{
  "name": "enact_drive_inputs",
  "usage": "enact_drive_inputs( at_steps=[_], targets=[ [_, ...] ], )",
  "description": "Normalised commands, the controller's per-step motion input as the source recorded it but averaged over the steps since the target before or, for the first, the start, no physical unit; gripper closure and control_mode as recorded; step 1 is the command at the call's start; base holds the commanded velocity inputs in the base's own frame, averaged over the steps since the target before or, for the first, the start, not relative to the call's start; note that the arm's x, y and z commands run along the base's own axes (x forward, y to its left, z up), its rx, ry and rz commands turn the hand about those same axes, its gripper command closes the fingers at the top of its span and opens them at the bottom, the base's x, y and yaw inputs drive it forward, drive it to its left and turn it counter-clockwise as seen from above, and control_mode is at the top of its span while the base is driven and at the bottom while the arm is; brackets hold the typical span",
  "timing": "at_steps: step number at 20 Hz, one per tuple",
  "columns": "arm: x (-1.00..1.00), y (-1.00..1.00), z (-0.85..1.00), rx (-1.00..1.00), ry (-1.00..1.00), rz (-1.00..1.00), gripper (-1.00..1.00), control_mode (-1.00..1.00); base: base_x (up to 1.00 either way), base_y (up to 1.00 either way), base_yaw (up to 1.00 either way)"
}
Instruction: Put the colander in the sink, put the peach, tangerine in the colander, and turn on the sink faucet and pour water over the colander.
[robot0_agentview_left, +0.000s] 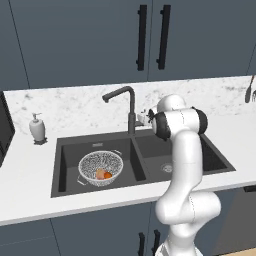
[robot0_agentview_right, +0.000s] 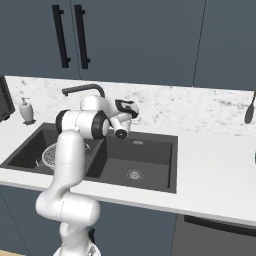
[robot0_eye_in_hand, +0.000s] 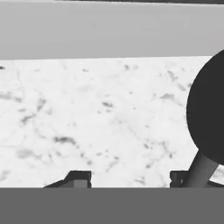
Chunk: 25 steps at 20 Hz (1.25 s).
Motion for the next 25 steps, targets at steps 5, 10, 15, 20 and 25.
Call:
enact_drive_inputs(
  at_steps=[5, 10, 15, 20, 25],
  targets=[
    [0.01, -1.0, -0.24, 0.14, -0.02, -0.11, 1.0, -1.0, 0.0, 0.0, 0.0],
    [0.13, -1.0, -0.24, 0.23, 0.0, 0.0, 1.0, -1.0, 0.0, 0.0, 0.0],
    [0.15, -1.0, -0.26, 0.23, -0.01, 0.0, 1.0, -1.0, 0.0, 0.0, 0.0],
    [-0.8, -0.69, 0.79, 0.45, -0.31, 0.09, 1.0, -1.0, 0.0, 0.0, 0.0],
    [-1.0, -0.64, 0.85, 0.45, -0.36, 0.09, 1.0, -1.0, 0.0, 0.0, 0.0]
  ],
)
